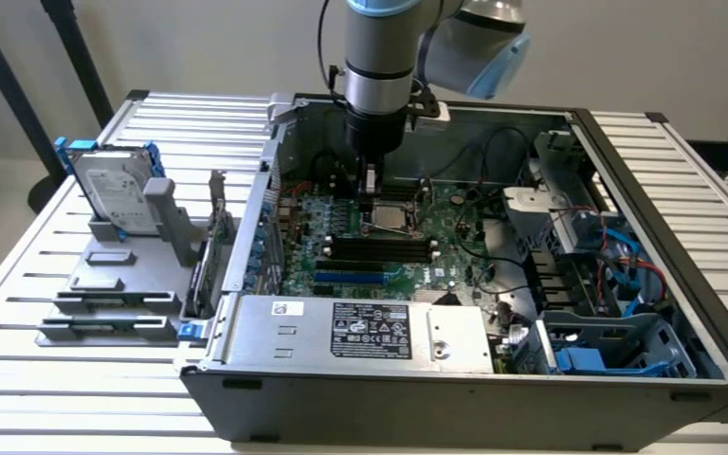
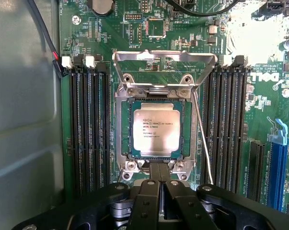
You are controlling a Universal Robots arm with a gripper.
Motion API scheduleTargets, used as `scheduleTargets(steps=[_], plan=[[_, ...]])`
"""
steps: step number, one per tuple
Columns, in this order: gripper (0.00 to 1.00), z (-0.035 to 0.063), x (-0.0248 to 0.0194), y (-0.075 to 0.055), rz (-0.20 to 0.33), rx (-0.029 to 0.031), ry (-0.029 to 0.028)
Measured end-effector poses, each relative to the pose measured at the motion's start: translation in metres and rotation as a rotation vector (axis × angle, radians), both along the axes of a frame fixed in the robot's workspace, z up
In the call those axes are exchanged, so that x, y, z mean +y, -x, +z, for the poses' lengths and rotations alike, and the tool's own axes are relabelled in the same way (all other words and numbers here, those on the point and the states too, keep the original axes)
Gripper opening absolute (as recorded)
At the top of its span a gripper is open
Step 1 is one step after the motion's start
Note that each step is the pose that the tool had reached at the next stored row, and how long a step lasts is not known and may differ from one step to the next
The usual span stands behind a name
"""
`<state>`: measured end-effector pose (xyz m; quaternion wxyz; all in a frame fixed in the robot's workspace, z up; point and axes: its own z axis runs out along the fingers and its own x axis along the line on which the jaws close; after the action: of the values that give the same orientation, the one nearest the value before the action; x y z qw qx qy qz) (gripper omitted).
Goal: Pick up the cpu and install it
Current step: 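Close the cpu cover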
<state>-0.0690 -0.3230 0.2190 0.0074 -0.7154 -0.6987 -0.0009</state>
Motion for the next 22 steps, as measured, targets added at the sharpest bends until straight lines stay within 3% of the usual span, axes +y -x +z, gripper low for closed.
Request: scheduleTargets(steps=[5, 8, 16, 22], plan=[[0.11, 0.0001, 0.0000, -0.001, 0.000, 0.0002, 0.0000], [0.11, 0.0037, -0.0005, -0.010, 0.000, 0.0046, -0.0052], [0.11, 0.0355, -0.0037, -0.041, 0.000, 0.0179, -0.0151], [0.11, 0.0560, -0.0044, -0.068, 0.000, 0.0270, -0.0167]])
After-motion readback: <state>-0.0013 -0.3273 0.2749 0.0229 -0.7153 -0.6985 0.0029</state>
